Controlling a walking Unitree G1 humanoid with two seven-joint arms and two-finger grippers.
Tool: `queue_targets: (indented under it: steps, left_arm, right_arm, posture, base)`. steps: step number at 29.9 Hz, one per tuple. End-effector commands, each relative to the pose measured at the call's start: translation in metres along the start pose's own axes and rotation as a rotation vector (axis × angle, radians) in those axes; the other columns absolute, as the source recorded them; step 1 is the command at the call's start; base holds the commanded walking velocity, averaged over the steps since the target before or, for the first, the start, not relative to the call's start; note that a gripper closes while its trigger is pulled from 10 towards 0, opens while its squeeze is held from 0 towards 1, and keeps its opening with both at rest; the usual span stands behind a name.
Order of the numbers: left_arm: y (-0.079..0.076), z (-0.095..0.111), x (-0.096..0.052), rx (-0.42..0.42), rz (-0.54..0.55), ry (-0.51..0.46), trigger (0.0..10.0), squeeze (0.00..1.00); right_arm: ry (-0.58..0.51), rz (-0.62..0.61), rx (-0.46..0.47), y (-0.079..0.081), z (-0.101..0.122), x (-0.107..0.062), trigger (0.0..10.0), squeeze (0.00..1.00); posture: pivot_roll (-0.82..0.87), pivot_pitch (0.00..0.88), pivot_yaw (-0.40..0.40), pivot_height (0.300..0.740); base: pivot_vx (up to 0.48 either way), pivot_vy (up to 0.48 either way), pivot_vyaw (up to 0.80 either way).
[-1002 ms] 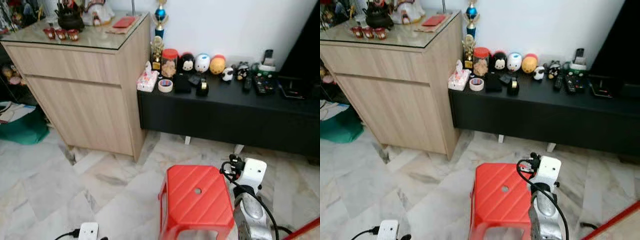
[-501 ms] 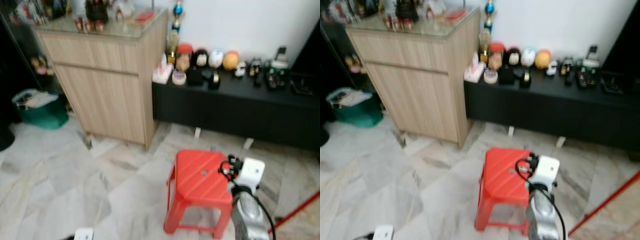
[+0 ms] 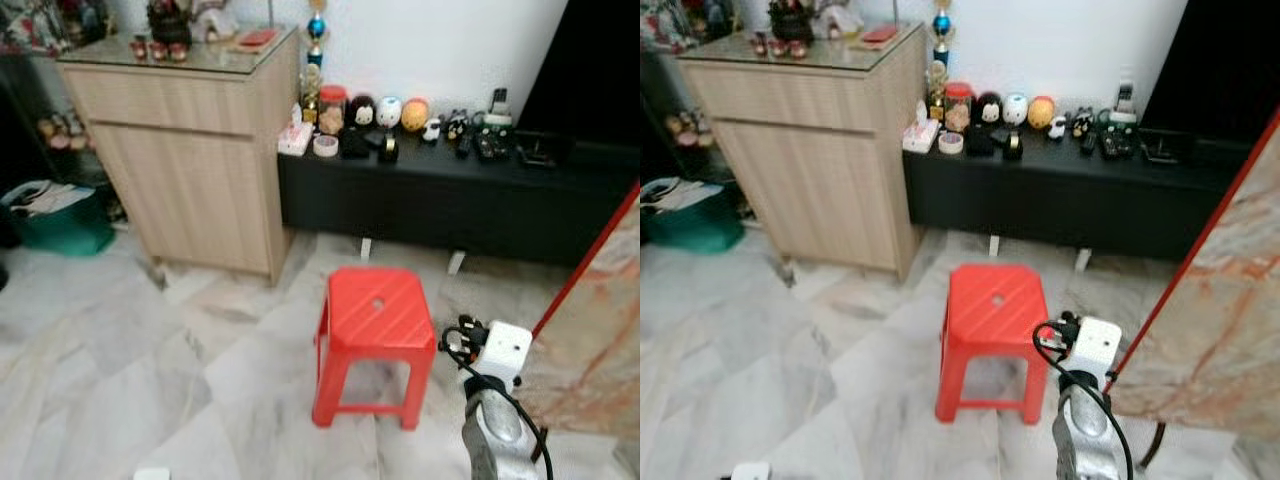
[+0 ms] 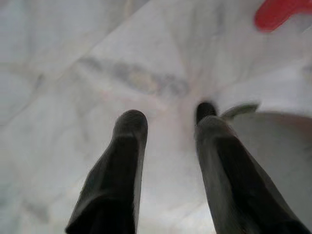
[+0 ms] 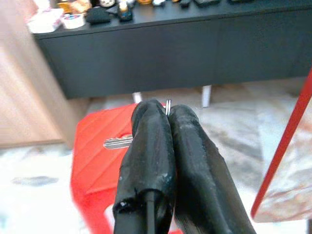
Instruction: Hang keys on a hook
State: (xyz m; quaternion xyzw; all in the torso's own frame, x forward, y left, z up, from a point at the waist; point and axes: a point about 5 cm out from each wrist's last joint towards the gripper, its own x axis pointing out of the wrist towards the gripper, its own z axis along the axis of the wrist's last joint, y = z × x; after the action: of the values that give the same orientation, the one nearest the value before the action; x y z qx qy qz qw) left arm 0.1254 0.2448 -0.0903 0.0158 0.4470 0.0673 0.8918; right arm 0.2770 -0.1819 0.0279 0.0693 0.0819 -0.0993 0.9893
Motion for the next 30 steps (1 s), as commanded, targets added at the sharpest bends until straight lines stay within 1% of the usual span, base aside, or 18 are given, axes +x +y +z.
queue_targets:
  steps: [1, 3, 4, 6, 9, 14, 19, 30]
  left_arm:
    - [-0.002, 0.001, 0.001, -0.003, 0.003, 0.004, 10.0, 0.00]
    - [-0.008, 0.004, 0.003, 0.002, -0.003, 0.001, 10.0, 0.00]
    - [-0.008, 0.004, 0.003, 0.002, -0.003, 0.001, 10.0, 0.00]
    - [-0.015, 0.007, 0.005, 0.002, -0.009, -0.005, 10.0, 0.00]
    - [-0.017, 0.008, 0.005, 0.003, -0.012, -0.006, 10.0, 0.00]
    - [-0.018, 0.009, 0.006, 0.001, -0.012, -0.009, 10.0, 0.00]
    - [-0.016, 0.011, 0.006, -0.002, -0.008, -0.011, 10.0, 0.00]
    - [-0.014, 0.009, 0.005, -0.005, -0.009, -0.013, 10.0, 0.00]
  right_arm:
    - [0.013, -0.019, -0.004, -0.005, -0.001, -0.001, 10.0, 0.00]
    - [0.015, -0.020, -0.007, -0.005, -0.002, 0.000, 10.0, 0.00]
    - [0.015, -0.020, -0.007, -0.005, -0.002, 0.000, 10.0, 0.00]
    - [0.014, -0.026, -0.009, -0.005, -0.001, 0.000, 10.0, 0.00]
    - [0.008, -0.032, -0.010, -0.005, -0.001, 0.000, 10.0, 0.00]
    - [-0.009, -0.053, -0.024, -0.006, 0.002, 0.001, 10.0, 0.00]
    - [-0.025, -0.097, -0.037, -0.010, 0.004, 0.001, 10.0, 0.00]
    - [-0.041, -0.134, -0.054, -0.012, 0.007, 0.002, 10.0, 0.00]
  posture:
    - [0.02, 0.000, 0.003, 0.740]
    - [0.03, 0.000, 0.003, 0.740]
    - [0.03, 0.000, 0.003, 0.740]
    - [0.02, 0.000, 0.003, 0.740]
    - [0.02, 0.000, 0.003, 0.740]
    - [0.03, 0.000, 0.004, 0.740]
    - [0.03, 0.000, 0.005, 0.740]
    - [0.03, 0.000, 0.004, 0.740]
  base:
    - [0.000, 0.000, -0.80]
    - [0.000, 0.000, -0.80]
    - [0.000, 0.000, -0.80]
    - [0.000, 0.000, -0.80]
    - [0.000, 0.000, -0.80]
    - [0.000, 0.000, -0.80]
    - [0.000, 0.000, -0.80]
    - [0.000, 0.000, -0.78]
